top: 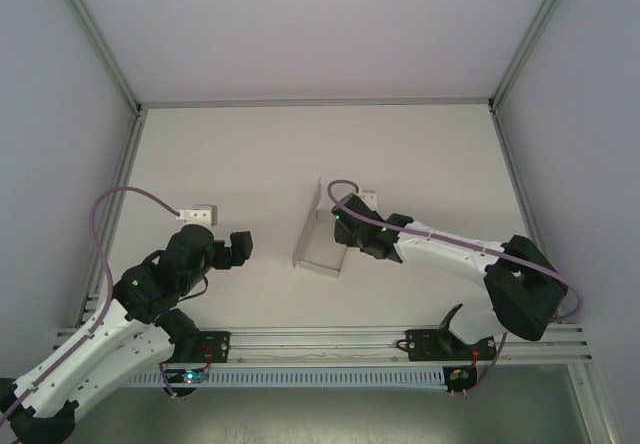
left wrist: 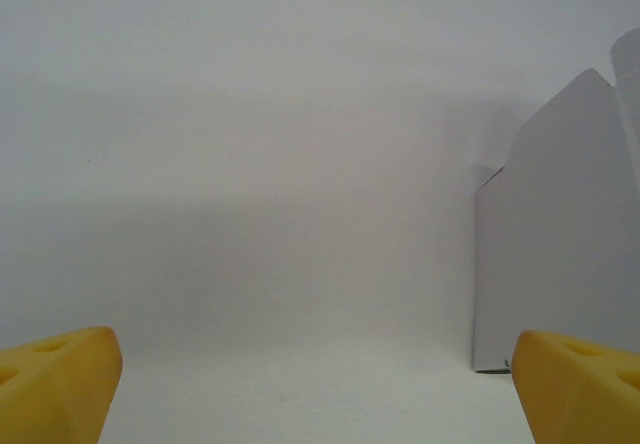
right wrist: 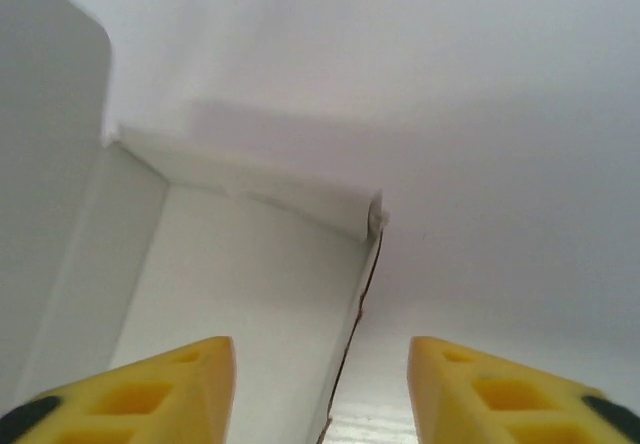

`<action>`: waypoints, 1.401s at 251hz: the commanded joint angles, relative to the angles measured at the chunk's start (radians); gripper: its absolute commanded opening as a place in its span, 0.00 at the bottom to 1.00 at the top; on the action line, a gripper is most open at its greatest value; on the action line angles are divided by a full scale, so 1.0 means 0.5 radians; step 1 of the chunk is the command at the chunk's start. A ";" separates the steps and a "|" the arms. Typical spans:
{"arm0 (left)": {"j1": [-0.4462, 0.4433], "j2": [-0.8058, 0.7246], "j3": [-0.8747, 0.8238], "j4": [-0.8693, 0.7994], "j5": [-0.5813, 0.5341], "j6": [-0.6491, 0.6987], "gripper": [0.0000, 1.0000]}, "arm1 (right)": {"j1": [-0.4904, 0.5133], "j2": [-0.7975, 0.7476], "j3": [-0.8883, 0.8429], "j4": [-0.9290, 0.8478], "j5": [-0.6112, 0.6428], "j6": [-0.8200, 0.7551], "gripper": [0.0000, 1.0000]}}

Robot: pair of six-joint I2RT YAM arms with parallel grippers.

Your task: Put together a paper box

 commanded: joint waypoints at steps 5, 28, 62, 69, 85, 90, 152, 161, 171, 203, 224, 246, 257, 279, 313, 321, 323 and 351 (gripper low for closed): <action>0.015 -0.026 -0.030 0.055 0.006 -0.034 1.00 | -0.161 -0.069 0.146 -0.158 0.017 -0.582 0.68; 0.016 -0.026 -0.041 0.074 0.010 -0.027 1.00 | -0.300 -0.041 0.116 -0.029 -0.316 -1.020 0.73; 0.016 -0.027 -0.058 0.112 0.036 -0.021 1.00 | -0.393 0.048 0.080 0.234 -0.832 -1.501 0.75; 0.015 -0.029 -0.060 0.112 0.038 -0.025 1.00 | -0.417 0.083 0.083 0.273 -0.907 -1.527 0.75; 0.016 -0.031 -0.060 0.104 0.048 -0.027 1.00 | -0.460 0.181 0.134 0.276 -0.980 -1.518 0.74; 0.015 -0.032 -0.061 0.100 0.047 -0.029 1.00 | -0.468 0.217 0.149 0.274 -0.993 -1.514 0.73; 0.016 -0.025 -0.088 0.113 0.043 -0.042 1.00 | -0.436 0.550 0.253 0.294 -0.923 -1.399 0.55; 0.015 -0.017 -0.085 0.107 0.039 -0.049 1.00 | -0.420 0.562 0.247 0.307 -0.842 -1.356 0.44; 0.016 -0.007 -0.083 0.103 0.038 -0.052 1.00 | -0.391 0.559 0.239 0.322 -0.766 -1.318 0.36; 0.015 0.019 -0.090 0.120 0.037 -0.059 1.00 | -0.301 0.490 0.179 0.358 -0.494 -1.167 0.19; 0.017 0.043 -0.099 0.142 0.029 -0.069 1.00 | -0.228 0.457 0.143 0.318 -0.283 -1.013 0.12; 0.015 0.074 -0.104 0.175 0.044 -0.069 1.00 | -0.125 0.441 0.118 0.217 -0.046 -0.745 0.10; 0.017 0.089 -0.104 0.190 0.055 -0.064 1.00 | -0.090 0.435 0.110 0.136 0.070 -0.547 0.09; 0.016 0.125 -0.098 0.229 0.092 -0.036 1.00 | -0.007 0.423 0.084 0.059 0.186 -0.260 0.08; 0.015 0.196 -0.084 0.283 0.148 -0.006 1.00 | 0.117 0.375 0.065 -0.056 0.284 0.129 0.08; 0.015 0.213 -0.080 0.297 0.156 0.000 1.00 | 0.143 0.345 0.040 -0.044 0.300 0.198 0.08; 0.017 0.219 -0.080 0.300 0.159 0.003 1.00 | 0.149 0.336 0.034 -0.040 0.304 0.219 0.08; 0.016 0.287 -0.075 0.360 0.191 0.059 1.00 | 0.224 0.221 -0.085 0.080 0.300 0.322 0.19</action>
